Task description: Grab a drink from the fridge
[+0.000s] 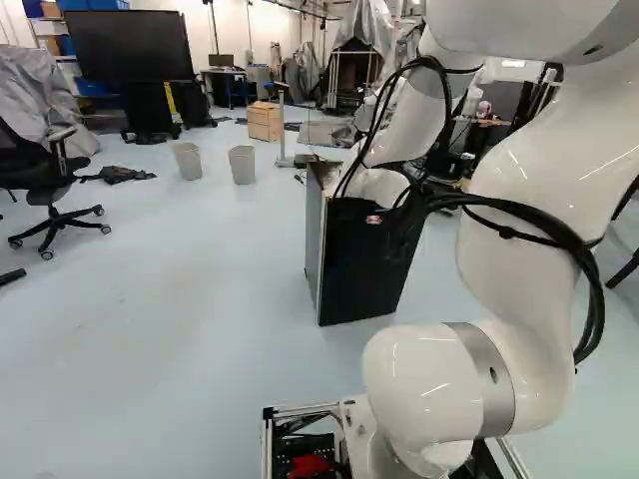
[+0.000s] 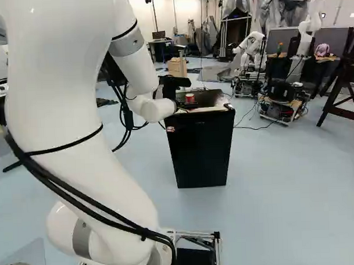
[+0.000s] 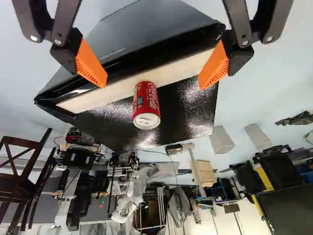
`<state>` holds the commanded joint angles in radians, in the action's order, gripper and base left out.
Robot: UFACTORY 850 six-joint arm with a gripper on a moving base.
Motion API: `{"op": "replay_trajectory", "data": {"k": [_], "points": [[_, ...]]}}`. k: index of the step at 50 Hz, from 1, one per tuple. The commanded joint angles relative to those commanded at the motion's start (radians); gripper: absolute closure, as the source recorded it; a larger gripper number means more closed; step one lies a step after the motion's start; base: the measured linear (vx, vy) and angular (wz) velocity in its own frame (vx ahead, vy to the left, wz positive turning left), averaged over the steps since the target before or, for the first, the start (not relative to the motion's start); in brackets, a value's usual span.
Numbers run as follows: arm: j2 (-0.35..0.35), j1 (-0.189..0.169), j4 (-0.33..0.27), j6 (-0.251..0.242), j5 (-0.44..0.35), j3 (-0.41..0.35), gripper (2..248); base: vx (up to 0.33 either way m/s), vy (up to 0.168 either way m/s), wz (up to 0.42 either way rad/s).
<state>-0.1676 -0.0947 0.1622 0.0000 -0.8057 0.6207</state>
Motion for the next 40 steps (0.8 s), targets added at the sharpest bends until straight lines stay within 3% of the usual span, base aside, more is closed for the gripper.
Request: {"op": "replay_trajectory", "data": {"k": [40], "points": [[-0.112,0.001,0.000,0.000,-0.171,0.026,3,0.000,0.000,0.000]]}}
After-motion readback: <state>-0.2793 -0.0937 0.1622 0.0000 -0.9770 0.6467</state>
